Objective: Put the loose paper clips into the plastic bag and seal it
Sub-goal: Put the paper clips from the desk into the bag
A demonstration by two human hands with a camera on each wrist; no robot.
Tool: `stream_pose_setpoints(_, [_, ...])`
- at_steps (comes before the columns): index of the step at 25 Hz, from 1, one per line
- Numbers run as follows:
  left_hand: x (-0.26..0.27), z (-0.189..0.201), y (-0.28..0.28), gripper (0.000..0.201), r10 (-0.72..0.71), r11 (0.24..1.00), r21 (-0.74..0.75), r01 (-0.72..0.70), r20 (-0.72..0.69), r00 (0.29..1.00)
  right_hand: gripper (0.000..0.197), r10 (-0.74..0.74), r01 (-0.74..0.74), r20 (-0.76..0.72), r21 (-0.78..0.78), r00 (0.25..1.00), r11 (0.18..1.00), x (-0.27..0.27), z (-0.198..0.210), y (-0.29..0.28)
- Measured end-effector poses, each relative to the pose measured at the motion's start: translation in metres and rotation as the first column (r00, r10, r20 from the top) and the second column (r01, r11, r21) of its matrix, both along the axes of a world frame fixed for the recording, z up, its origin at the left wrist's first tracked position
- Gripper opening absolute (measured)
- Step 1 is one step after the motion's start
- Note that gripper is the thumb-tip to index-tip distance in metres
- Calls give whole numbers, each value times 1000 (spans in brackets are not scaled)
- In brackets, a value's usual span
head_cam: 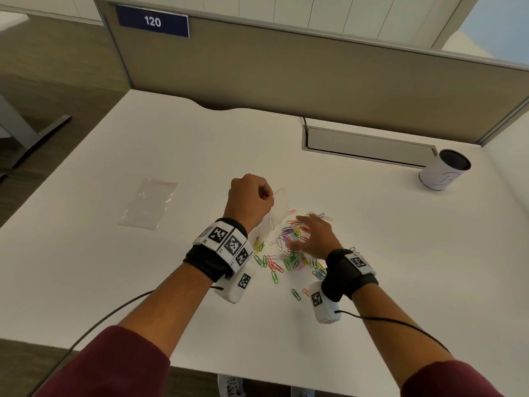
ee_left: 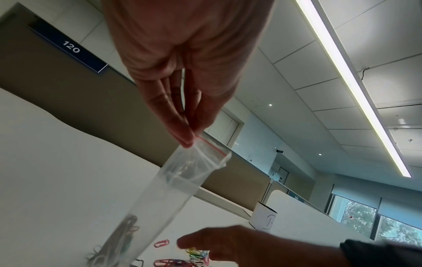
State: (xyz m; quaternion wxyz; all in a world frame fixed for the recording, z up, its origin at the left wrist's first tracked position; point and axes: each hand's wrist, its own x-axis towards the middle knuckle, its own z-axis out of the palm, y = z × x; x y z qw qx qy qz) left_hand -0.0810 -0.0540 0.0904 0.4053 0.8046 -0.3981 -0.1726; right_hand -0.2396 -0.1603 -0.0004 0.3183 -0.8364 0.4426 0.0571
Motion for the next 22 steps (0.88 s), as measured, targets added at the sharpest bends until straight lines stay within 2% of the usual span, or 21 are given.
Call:
stream_pose_setpoints(2, [3, -2, 3, 3, -3, 1000, 12, 3, 15, 1000, 104, 156, -157, -134, -3, 979, 988, 1, -11, 4])
stream_pose_setpoints(4, [6, -5, 6, 3, 1, 1000, 21, -1, 16, 1000, 105, 213, -221, -178, -30, 961, 975, 0, -13, 10])
stream_pose_setpoints(6, [6, -9, 8, 2, 0, 1000, 31, 0, 14, 1000, 90, 212, -226, -156, -81, 965, 971, -1, -12, 15])
stream_pose_setpoints(12, [-4, -18, 6, 5, -24, 999, 37, 25, -20, 1000, 30, 164, -162, -5, -209, 986, 964, 0, -22, 22])
stream_pose_setpoints(15, [-7, -22, 7, 2, -20, 999, 26, 22, -77, 997, 17, 180, -184, -42, -304, 983, 935, -1, -23, 26])
stream_pose_setpoints(17, [-10, -24, 9, 2, -19, 999, 24, 22, -118, 993, 16, 182, -193, -63, -330, 981, 924, 0, -22, 26])
stream_pose_setpoints(18, [-12, -25, 9, 2, -18, 999, 25, 22, -130, 991, 16, 155, -159, -39, -324, 987, 933, -1, -21, 25])
stream_pose_setpoints(20, [-15, -26, 9, 3, -22, 999, 24, 25, -140, 990, 14, 20, 7, 101, -257, 995, 966, -7, -18, 20])
stream_pose_setpoints(22, [-18, -26, 7, 3, -24, 1000, 13, 26, -149, 989, 13, -188, 220, 296, -79, 936, 972, -13, -11, 15])
